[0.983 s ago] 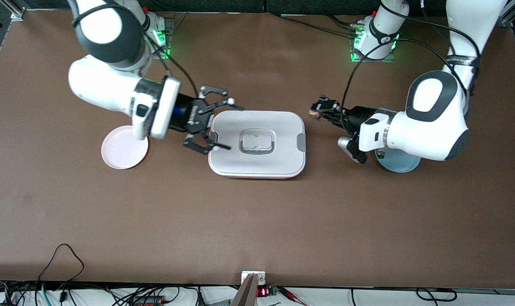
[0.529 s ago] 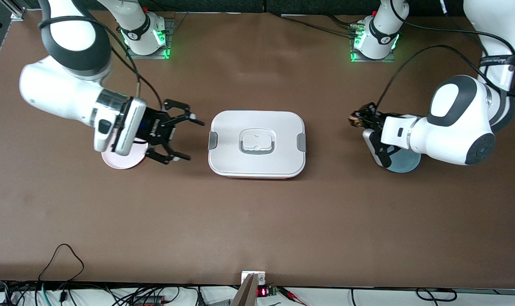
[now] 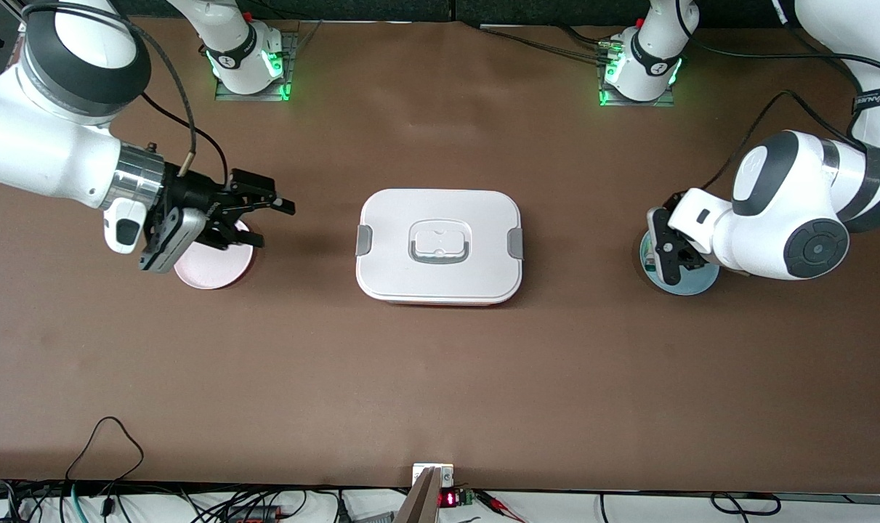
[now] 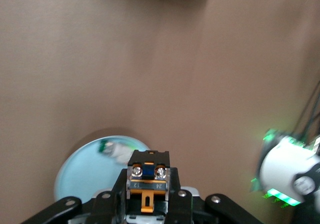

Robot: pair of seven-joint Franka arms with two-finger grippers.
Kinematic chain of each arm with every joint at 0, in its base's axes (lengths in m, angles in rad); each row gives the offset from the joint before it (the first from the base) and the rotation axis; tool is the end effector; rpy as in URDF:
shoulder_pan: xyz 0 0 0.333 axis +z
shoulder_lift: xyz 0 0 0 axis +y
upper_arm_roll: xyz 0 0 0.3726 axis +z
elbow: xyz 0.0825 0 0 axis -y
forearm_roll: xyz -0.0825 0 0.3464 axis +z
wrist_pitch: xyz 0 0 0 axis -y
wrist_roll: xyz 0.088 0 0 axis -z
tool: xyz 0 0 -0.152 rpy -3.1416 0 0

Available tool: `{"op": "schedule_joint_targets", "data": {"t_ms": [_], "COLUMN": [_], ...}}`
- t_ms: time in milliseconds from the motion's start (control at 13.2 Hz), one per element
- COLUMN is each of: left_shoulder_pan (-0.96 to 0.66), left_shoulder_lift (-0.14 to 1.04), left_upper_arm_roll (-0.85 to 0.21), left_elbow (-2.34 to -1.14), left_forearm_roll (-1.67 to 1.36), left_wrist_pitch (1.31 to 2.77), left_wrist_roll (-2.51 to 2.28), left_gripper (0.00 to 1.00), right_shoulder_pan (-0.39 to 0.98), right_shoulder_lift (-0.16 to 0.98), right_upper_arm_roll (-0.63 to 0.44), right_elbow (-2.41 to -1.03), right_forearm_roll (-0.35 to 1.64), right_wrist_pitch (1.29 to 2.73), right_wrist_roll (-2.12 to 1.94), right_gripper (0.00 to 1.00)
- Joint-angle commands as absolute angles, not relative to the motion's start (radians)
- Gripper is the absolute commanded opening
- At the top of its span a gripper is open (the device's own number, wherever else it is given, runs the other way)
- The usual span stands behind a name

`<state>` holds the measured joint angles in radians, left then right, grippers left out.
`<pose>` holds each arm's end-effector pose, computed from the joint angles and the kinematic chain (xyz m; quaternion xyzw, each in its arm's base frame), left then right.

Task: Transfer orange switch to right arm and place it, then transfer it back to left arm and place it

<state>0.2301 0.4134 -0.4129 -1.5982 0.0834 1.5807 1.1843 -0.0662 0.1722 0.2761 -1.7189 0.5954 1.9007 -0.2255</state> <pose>0.5853 -0.0639 0.4089 0.7536 -0.6259 -0.1522 0.1308 0.5704 0.1760 0.5295 -0.9471 -0.1124 -0.0084 0.3004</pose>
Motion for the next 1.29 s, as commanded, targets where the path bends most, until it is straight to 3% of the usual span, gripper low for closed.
{"op": "schedule_joint_targets", "data": {"t_ms": [0,378,756,1209], "left_shoulder_pan": [0.293,0.457,0.475,0.485], "left_shoulder_lift": [0.393,0.336,0.302,0.334], "left_upper_arm_roll": [-0.419,-0.422,-0.419,-0.416], "left_elbow": [-1.672,-1.954,-2.160,-2.256], "left_forearm_roll": [0.162,0.211,0.213,0.248], "left_wrist_pitch": [1.688,2.050,2.304,2.525], "left_wrist_roll": [1.348,1.500,1.427,1.404], "left_gripper": [0.02,0.01,0.00,0.01], "right_shoulder_pan": [-0.071,-0.058,-0.087,0.024], "right_shoulder_lift": [0.170,0.167,0.176,0.153], "right_upper_arm_roll": [0.253,0.255,0.117,-0.066], "right_elbow": [-1.643,-1.482,-1.399,-1.453], "right_forearm_roll": [0.346,-0.105,-0.114,-0.103], "right_wrist_pitch": [1.705,1.441,1.485,1.538], "right_wrist_roll": [0.001,0.137,0.121,0.080], "right_gripper": [1.00,1.00,1.00,1.00]}}
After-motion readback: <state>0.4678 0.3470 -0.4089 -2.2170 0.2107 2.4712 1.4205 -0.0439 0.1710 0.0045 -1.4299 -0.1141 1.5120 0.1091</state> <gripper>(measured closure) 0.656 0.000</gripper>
